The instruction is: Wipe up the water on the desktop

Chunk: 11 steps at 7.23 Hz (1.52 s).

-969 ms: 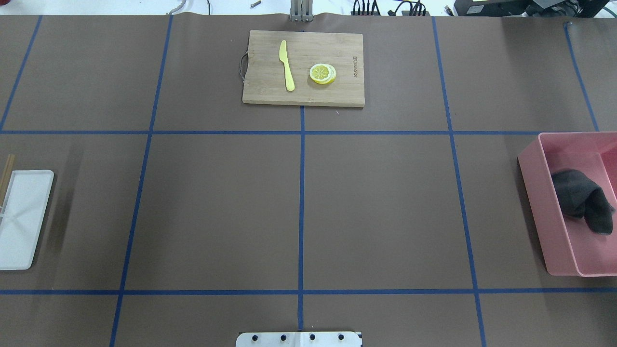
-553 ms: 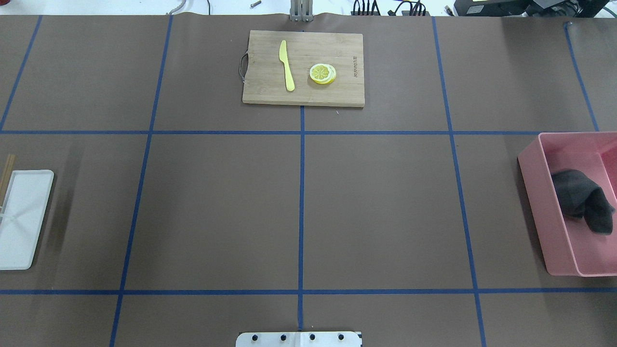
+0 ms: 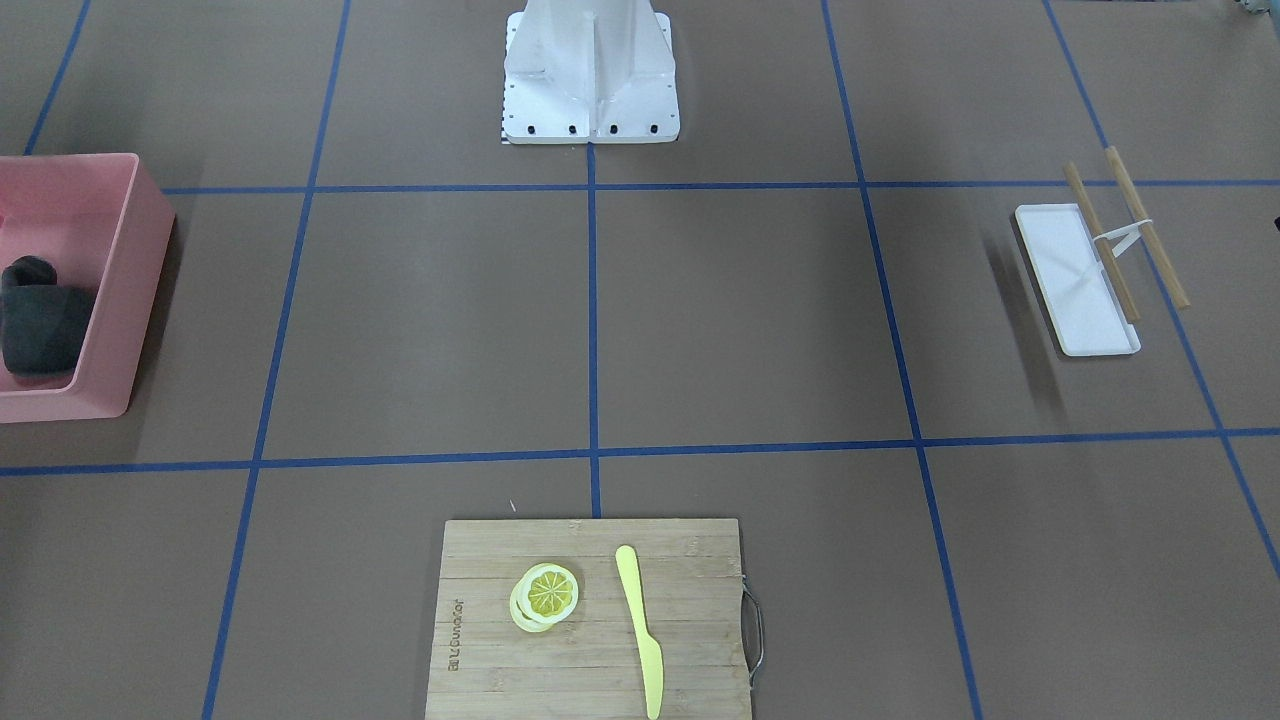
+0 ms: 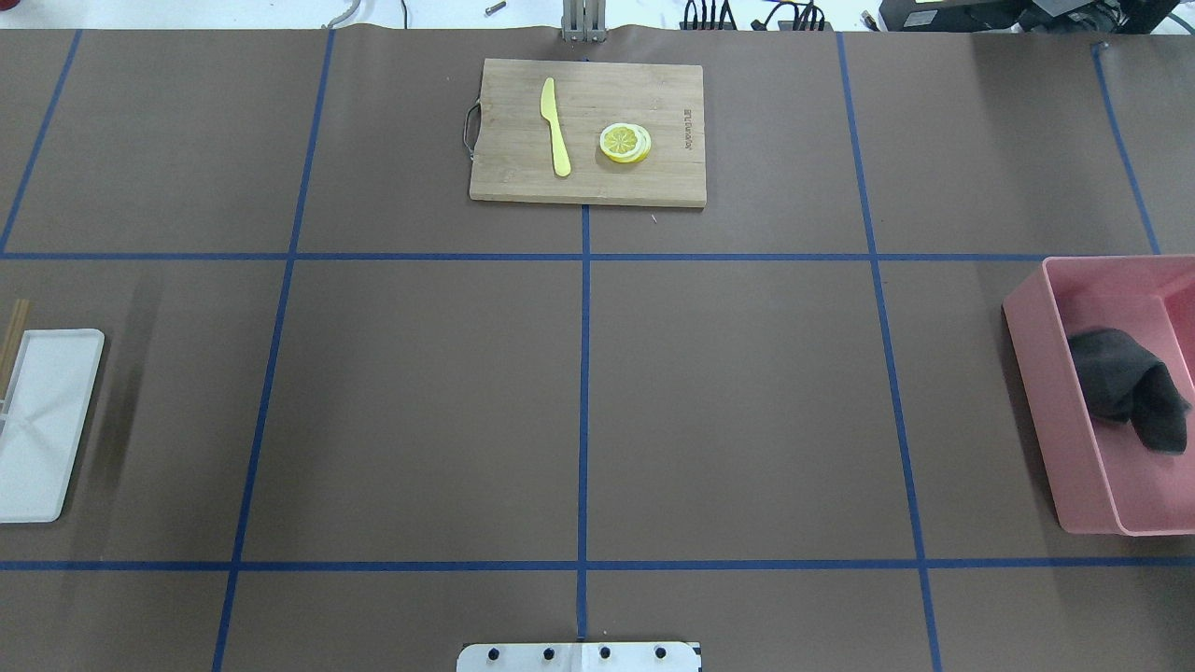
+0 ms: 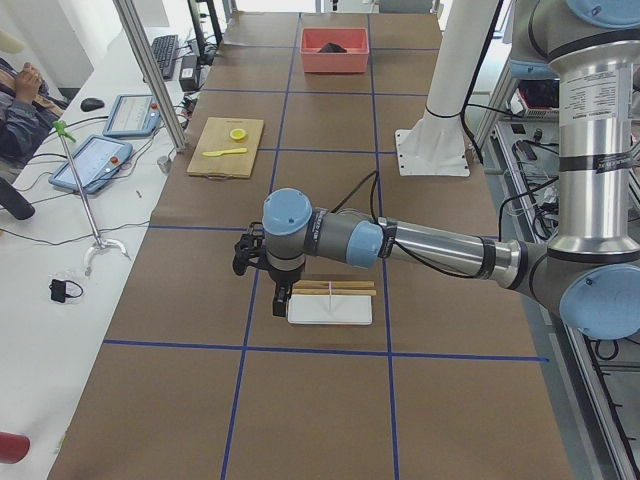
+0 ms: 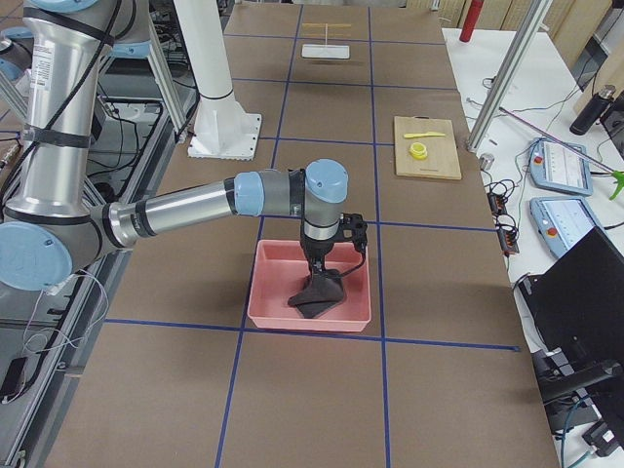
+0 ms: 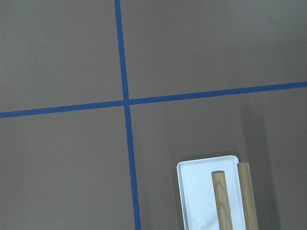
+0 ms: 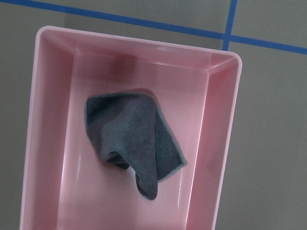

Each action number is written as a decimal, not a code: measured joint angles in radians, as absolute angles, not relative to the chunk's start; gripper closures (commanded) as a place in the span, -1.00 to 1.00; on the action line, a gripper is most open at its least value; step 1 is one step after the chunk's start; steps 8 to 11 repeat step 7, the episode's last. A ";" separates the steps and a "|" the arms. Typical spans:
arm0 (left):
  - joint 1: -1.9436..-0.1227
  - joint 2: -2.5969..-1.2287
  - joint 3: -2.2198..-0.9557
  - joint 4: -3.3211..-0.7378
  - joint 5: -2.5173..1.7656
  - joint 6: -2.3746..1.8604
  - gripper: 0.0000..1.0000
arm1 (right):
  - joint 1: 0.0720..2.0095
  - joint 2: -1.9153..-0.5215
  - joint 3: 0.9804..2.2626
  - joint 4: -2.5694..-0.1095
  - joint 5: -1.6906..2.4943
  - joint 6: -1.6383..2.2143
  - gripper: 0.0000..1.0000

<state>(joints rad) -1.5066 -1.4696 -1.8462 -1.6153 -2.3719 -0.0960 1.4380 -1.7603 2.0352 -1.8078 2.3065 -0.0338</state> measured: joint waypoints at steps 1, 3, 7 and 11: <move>-1.507 -1.469 -1.846 -1.615 -2.374 -0.096 -0.96 | 1.438 -1.761 2.032 -1.793 2.307 -0.033 -1.00; -1.507 -1.469 -1.846 -1.616 -2.374 -0.097 -0.96 | 1.439 -1.761 2.028 -1.776 2.307 -0.032 -1.00; -1.506 -1.479 -1.849 -1.616 -2.375 -0.095 -0.96 | 1.437 -1.699 1.988 -1.773 2.309 -0.023 -1.00; -1.506 -1.479 -1.849 -1.616 -2.375 -0.095 -0.96 | 1.437 -1.699 1.988 -1.773 2.309 -0.023 -1.00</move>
